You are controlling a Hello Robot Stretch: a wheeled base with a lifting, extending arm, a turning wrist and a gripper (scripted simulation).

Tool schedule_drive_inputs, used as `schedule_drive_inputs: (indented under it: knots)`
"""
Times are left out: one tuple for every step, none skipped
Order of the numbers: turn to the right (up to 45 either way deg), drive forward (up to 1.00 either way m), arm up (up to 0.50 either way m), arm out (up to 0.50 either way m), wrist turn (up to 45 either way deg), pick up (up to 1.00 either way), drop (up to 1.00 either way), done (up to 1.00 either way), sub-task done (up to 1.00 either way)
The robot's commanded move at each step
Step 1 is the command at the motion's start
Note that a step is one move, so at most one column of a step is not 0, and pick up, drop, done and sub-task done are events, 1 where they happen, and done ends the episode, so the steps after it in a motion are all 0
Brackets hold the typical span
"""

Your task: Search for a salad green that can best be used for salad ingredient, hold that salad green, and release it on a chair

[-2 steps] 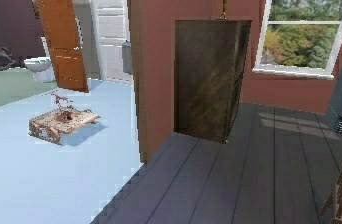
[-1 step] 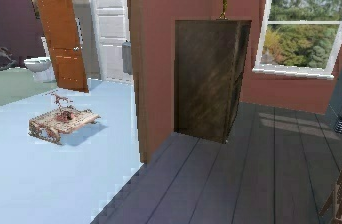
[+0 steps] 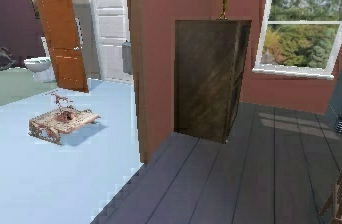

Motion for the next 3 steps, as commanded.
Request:
schedule_drive_inputs:
  knots:
    - [0.0,0.0,0.0,0.0,-12.0,0.0,0.0,0.0,0.0]
    - [0.0,0.0,0.0,-0.38,0.0,0.0,0.0,0.0,0.0]
    - [-12.0,0.0,0.0,0.0,0.0,0.0,0.0,0.0,0.0]
